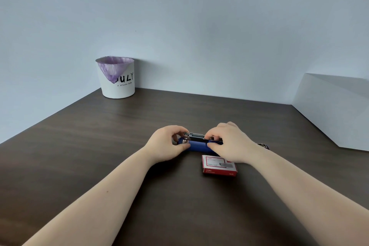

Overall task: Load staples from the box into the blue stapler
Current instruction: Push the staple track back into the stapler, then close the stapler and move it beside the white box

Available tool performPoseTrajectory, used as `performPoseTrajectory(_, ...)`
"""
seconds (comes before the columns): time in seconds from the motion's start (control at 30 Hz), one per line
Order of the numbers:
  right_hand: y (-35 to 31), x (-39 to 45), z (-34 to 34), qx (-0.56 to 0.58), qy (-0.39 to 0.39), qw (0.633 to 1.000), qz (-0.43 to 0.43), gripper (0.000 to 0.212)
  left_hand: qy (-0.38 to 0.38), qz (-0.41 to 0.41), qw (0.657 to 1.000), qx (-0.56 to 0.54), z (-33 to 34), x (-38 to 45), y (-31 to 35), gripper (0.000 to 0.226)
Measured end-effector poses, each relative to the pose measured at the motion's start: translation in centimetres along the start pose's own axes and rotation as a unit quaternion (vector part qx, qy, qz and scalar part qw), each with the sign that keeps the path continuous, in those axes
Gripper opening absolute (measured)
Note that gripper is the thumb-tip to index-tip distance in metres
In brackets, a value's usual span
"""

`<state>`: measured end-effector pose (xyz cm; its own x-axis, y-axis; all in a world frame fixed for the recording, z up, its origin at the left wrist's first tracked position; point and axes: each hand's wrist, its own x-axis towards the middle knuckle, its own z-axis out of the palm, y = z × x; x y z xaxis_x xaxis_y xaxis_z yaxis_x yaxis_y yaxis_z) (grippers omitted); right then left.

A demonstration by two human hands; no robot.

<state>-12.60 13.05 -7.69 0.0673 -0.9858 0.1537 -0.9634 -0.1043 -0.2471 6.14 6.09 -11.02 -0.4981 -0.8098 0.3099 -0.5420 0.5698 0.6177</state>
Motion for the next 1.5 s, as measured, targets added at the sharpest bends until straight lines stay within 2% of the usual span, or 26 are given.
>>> performPoseTrajectory(0.33, -1.2, 0.8, 0.3, -0.022, 0.007, 0.999, -0.031, 0.028, -0.015, -0.003, 1.0, -0.002, -0.2, 0.0, -0.3, 0.047)
performPoseTrajectory(0.47, 0.5, -0.2, -1.7, -0.025, 0.041, 0.999, 0.007, 0.036, -0.013, -0.001, 1.0, 0.005, -0.1, 0.0, -0.3, 0.044)
performPoseTrajectory(0.57, 2.4, -1.1, -3.1, -0.095, -0.022, 0.991, 0.088, 0.051, -0.02, 0.005, 0.999, 0.025, 0.0, 0.0, -0.2, 0.037)
performPoseTrajectory(0.63, 3.7, -1.5, -3.3, -0.145, -0.079, 0.978, 0.128, 0.054, -0.021, -0.002, 0.999, 0.024, 0.0, 0.0, -0.2, 0.036)
performPoseTrajectory(0.7, 4.7, -1.8, -3.1, -0.148, -0.116, 0.972, 0.143, 0.047, -0.02, -0.007, 0.999, 0.03, 0.1, -0.1, -0.1, 0.036)
performPoseTrajectory(0.8, 5.5, -2.1, -3.0, -0.109, -0.129, 0.974, 0.154, 0.034, -0.017, -0.014, 0.999, 0.034, 0.2, -0.1, 0.0, 0.038)
performPoseTrajectory(0.9, 5.6, -2.1, -3.8, -0.109, -0.142, 0.975, 0.133, 0.031, -0.018, -0.016, 0.999, 0.036, 0.2, -0.1, -0.2, 0.037)
performPoseTrajectory(0.97, 5.6, -2.1, -4.9, -0.092, -0.111, 0.981, 0.132, 0.031, -0.017, -0.02, 0.999, 0.036, 0.3, -0.1, -0.3, 0.038)
performPoseTrajectory(1.07, 5.3, -2.1, -6.5, -0.061, -0.012, 0.989, 0.138, 0.04, -0.016, -0.03, 0.999, 0.027, 0.3, 0.0, -0.3, 0.043)
performPoseTrajectory(1.17, 4.2, -1.7, -6.7, 0.04, 0.081, 0.992, 0.091, 0.043, -0.017, -0.035, 0.999, 0.018, 0.3, 0.0, -0.3, 0.047)
performPoseTrajectory(1.23, 2.8, -1.4, -6.3, 0.104, 0.115, 0.987, 0.05, 0.051, -0.017, -0.035, 0.999, 0.017, 0.2, 0.0, -0.2, 0.048)
performPoseTrajectory(1.4, -0.5, 0.0, -4.4, 0.211, 0.111, 0.971, 0.011, 0.061, -0.011, -0.034, 0.999, 0.01, 0.0, -0.2, -0.1, 0.05)
performPoseTrajectory(1.5, -1.6, 0.7, -3.1, 0.141, 0.079, 0.987, -0.007, 0.045, -0.007, -0.036, 0.999, 0.004, 0.0, -0.3, 0.0, 0.052)
